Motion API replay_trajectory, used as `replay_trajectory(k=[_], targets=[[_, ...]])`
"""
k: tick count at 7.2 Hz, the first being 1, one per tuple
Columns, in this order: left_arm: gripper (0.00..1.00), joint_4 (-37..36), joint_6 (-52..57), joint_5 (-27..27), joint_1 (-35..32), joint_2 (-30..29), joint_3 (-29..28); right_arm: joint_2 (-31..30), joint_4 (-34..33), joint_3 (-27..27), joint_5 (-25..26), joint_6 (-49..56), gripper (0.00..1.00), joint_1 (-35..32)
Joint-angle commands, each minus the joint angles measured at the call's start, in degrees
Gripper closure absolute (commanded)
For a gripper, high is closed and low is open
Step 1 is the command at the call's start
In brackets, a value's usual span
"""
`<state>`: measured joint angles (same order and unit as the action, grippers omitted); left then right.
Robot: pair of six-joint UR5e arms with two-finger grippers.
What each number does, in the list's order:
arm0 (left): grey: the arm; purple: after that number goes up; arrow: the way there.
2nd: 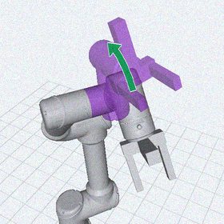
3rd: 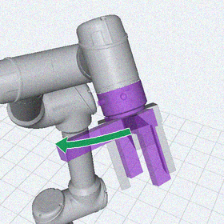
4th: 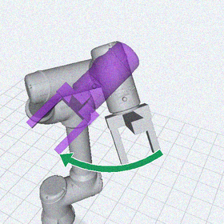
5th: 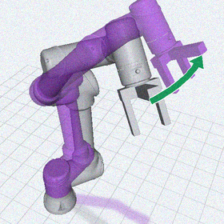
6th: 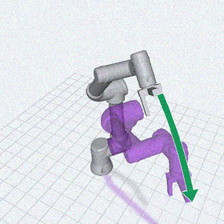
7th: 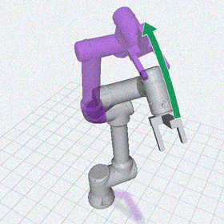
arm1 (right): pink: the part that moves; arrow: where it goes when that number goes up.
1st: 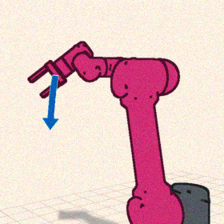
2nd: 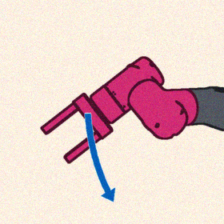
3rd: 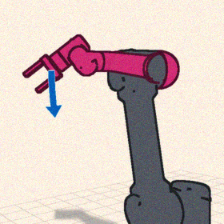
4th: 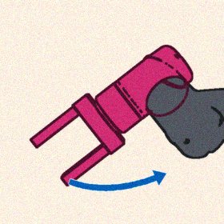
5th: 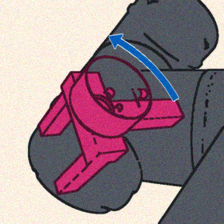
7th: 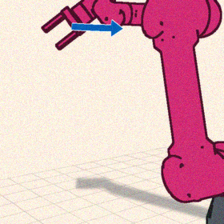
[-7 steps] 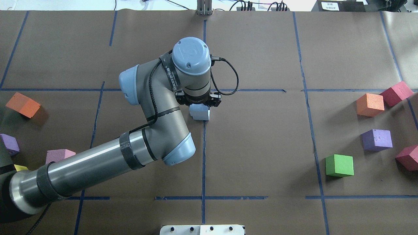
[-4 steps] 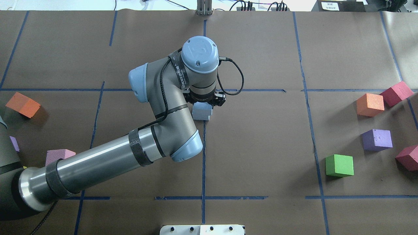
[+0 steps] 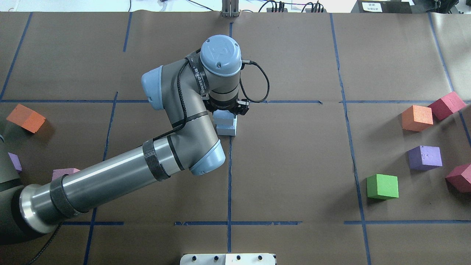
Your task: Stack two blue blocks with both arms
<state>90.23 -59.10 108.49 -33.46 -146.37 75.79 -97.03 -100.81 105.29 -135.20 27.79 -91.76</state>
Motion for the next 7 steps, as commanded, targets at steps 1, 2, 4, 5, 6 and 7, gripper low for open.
replay_trajectory(k=[1, 2, 4, 5, 6, 7], targets=[[0.0, 0.1, -0.1, 0.4, 0.1, 0.0, 0.0, -0.1, 0.0, 0.1, -0.1, 0.0, 0.0, 0.0], [0.0, 0.1, -0.1, 2.8, 0.0, 0.0, 0.3, 0.0, 0.0, 0.0, 0.0, 0.0, 0.0, 0.0], [0.0, -1.6, 0.3, 11.4, -5.4, 0.4, 3.6, -0.1, 0.0, 0.0, 0.0, -0.1, 0.0, 0.0], [0.0, -3.6, 2.5, 13.3, -8.6, 3.3, 7.6, 0.0, 0.0, -0.3, 0.0, -0.6, 0.0, 0.0], [0.0, -6.9, 9.7, 14.3, -11.9, 9.1, 13.8, 0.1, 0.0, -0.4, 0.0, -3.5, 0.0, 0.0], [0.0, -8.2, 18.2, 15.3, -16.7, 16.2, 18.7, -0.2, 0.0, -0.5, 0.2, -4.3, 0.0, 0.0]])
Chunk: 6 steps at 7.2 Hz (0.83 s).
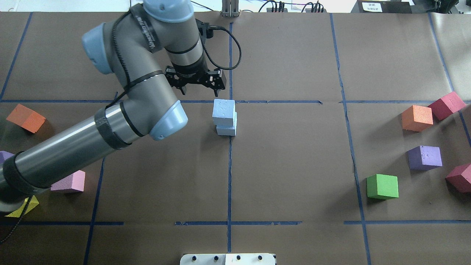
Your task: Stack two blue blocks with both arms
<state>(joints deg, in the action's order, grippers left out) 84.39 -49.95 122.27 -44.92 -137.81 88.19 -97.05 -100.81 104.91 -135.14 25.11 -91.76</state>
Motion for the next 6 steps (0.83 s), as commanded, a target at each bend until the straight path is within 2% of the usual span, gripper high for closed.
replay_trajectory(k=[1, 2, 3, 4, 6], targets=[[0.0, -2.0, 19.6, 4.7, -10.7, 15.0, 9.2, -0.6, -0.2, -0.8, 0.2, -1.9, 0.0, 0.0], [0.0, -1.0, 31.6, 9.6, -18.2, 22.2, 9.5, -0.7, -0.1, -2.4, 0.5, -2.8, 0.01, 0.0], [0.0, -1.3, 42.6, 12.2, -26.5, 28.2, 8.8, -0.4, 0.1, -2.8, 0.8, -7.3, 0.01, 0.0], [0.0, -1.6, 50.3, 12.4, -33.4, 32.7, 8.3, -0.4, 0.0, -2.7, 1.3, -8.5, 0.01, 0.1], [0.0, -1.0, 57.9, 13.1, -39.9, 43.7, 8.1, -0.2, 0.1, -2.7, 1.4, -12.2, 0.03, 0.3]])
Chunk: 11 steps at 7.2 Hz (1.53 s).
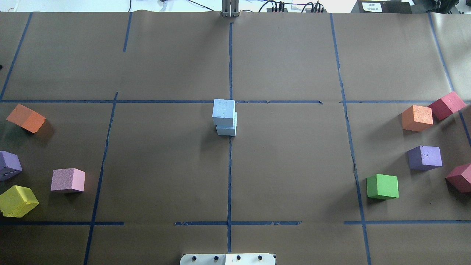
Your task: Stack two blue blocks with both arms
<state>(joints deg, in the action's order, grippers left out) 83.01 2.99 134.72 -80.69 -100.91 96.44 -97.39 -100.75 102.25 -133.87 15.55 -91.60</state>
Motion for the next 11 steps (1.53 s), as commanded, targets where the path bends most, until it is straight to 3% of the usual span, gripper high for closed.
replay_trajectory(k=[1, 7, 11], targets=[[0.0, 0.9, 4.7, 0.5, -4.4, 9.8, 0.4, 0.3, 0.0, 0.0, 0.4, -3.4, 0.03, 0.1], [0.0, 0.4, 4.6, -1.7, -5.1, 15.9, 0.1, -0.1, 2.9, 0.0, 0.6, -3.4, 0.0, 1.9], [0.0, 0.4, 4.6, -3.1, -4.8, 15.7, 0.2, -0.3, 3.1, 0.1, 0.5, -3.4, 0.0, 2.6]])
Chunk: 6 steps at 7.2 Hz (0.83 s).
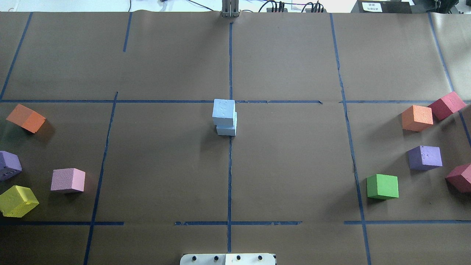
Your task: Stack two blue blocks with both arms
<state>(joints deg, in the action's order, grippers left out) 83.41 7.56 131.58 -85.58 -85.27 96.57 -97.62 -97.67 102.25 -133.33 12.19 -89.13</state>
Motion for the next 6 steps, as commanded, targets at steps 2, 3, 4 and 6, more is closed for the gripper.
replay_trajectory(k=[2, 3, 4, 6], targets=[[0.0, 0.1, 0.0, 0.0, 0.2, 0.0, -0.7, 0.0, 0.1, 0.2, 0.0, 0.0, 0.0, 0.1], [0.0, 0.1, 0.1, 0.0, 0.2, 0.0, -0.5, 0.1, 0.0, 0.2, 0.0, 0.0, 0.0, 0.3], [0.0, 0.3, 0.1, 0.1, 0.3, -0.1, -0.7, 0.0, 0.0, 0.2, -0.1, 0.0, 0.0, 0.3], [0.0, 0.1, 0.1, 0.1, 0.3, 0.0, -0.3, 0.0, 0.1, 0.2, -0.2, 0.0, 0.0, 0.5]])
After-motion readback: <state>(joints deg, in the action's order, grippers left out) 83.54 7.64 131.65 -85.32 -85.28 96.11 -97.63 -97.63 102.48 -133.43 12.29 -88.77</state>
